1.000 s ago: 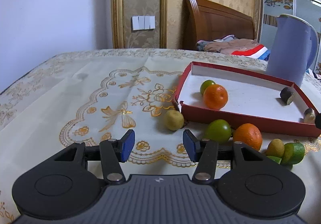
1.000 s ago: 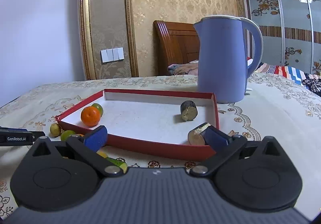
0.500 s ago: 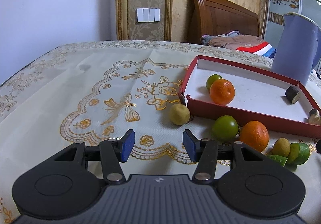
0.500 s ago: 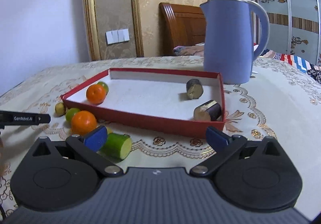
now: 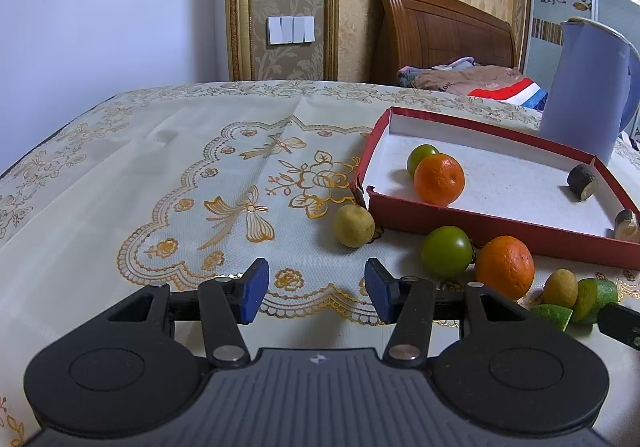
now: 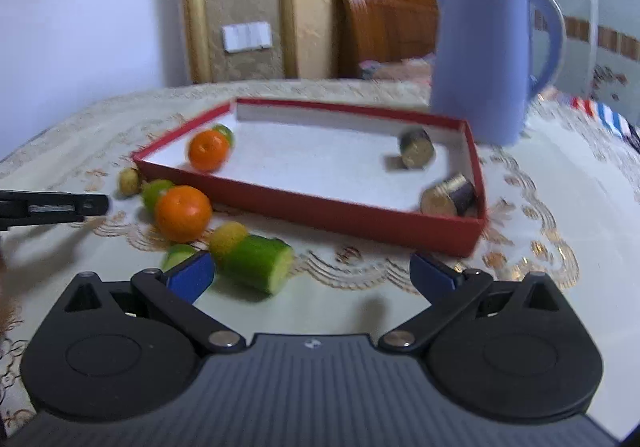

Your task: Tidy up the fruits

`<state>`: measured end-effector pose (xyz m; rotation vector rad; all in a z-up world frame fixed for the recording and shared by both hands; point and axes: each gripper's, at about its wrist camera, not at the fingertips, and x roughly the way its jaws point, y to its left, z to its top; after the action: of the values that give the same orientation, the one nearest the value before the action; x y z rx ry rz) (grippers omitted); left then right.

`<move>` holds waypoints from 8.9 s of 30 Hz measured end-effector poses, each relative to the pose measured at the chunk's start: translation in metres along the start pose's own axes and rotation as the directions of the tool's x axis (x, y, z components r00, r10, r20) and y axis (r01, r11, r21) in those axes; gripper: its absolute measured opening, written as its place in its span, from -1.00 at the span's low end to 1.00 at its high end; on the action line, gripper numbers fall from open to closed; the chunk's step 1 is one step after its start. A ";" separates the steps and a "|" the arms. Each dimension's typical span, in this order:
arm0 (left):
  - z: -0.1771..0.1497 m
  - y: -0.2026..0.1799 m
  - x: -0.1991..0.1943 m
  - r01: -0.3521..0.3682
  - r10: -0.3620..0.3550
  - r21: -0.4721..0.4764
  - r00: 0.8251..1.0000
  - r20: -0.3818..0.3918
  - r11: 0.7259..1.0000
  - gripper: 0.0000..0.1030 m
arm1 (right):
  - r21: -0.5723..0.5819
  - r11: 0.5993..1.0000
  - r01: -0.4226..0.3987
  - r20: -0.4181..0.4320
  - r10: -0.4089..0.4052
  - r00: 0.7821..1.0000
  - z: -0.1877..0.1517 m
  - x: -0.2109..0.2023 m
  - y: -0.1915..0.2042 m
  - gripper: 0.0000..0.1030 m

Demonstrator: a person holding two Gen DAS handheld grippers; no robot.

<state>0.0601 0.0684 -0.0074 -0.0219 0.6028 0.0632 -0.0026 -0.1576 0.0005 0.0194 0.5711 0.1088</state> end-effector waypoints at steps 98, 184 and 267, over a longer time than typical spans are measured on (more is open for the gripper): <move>0.019 -0.014 0.042 0.061 -0.058 0.080 0.998 -0.040 0.995 0.14 | -0.034 0.999 0.018 -0.051 -0.020 0.999 -0.001 0.010 0.001 -0.38; 0.059 -0.118 0.080 0.067 -0.072 0.225 0.997 0.016 0.972 -0.42 | -0.033 0.984 0.172 -0.024 -0.173 0.985 0.066 0.087 -0.032 -0.39; 0.012 -0.016 0.017 0.074 -0.074 -0.014 0.997 -0.013 0.997 0.13 | -0.124 0.992 0.023 0.230 0.006 0.973 0.006 -0.025 0.025 1.00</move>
<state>0.0822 0.0541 -0.0075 -0.0576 0.6144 -0.0048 -0.0225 -0.1352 0.0198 -0.0924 0.3320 0.1319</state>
